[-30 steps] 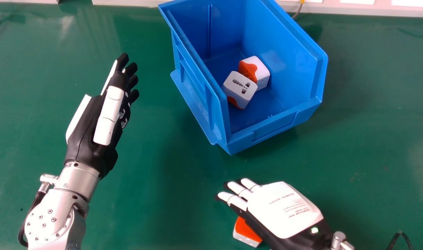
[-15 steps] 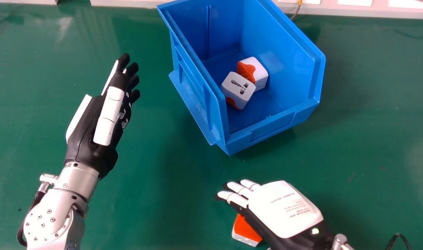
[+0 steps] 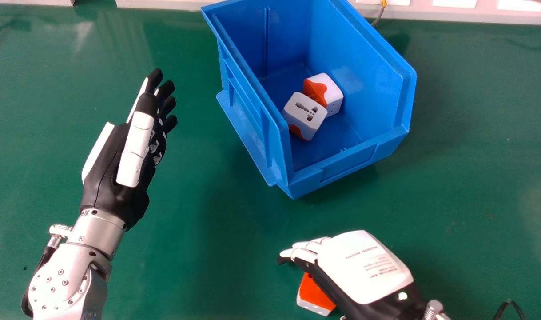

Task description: Pick all objects and put in blue box

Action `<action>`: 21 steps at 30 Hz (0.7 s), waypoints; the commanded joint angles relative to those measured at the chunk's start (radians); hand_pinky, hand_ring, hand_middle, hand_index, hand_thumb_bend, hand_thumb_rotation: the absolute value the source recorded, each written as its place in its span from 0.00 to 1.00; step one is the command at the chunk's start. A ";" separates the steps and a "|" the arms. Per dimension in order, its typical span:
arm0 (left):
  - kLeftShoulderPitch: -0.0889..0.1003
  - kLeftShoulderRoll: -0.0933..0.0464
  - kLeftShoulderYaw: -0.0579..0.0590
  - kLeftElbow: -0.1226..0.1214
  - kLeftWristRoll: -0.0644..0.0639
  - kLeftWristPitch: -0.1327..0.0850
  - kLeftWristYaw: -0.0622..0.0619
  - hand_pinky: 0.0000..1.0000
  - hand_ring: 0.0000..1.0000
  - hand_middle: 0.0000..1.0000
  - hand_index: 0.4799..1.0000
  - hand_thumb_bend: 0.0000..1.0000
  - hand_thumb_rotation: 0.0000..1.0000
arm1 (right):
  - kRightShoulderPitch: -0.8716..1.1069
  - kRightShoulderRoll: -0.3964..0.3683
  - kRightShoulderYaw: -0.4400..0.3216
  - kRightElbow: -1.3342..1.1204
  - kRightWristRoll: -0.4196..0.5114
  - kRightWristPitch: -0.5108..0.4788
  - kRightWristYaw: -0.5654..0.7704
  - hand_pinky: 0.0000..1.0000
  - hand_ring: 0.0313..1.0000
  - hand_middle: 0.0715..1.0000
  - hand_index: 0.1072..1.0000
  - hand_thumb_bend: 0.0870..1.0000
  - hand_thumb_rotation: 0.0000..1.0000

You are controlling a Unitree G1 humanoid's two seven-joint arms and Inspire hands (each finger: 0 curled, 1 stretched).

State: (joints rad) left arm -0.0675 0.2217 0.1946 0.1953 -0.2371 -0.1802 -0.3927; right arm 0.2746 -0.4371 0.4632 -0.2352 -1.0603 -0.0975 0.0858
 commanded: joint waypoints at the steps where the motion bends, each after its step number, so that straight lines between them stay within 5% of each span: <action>1: -0.012 0.007 0.002 -0.015 -0.004 -0.020 -0.002 1.00 1.00 1.00 1.00 0.83 0.94 | 0.011 -0.001 0.009 0.008 -0.004 0.012 0.006 0.68 0.80 0.81 0.76 0.81 0.05; 21: -0.009 0.010 -0.005 -0.028 0.003 -0.013 0.007 1.00 1.00 1.00 1.00 0.83 0.94 | 0.014 0.000 0.015 0.007 0.003 0.029 0.004 0.51 0.61 0.64 0.61 0.64 0.02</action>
State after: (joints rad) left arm -0.0674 0.2226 0.1908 0.1881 -0.2359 -0.1800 -0.3852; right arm 0.2658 -0.4271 0.4678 -0.2371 -1.0634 -0.0729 0.0714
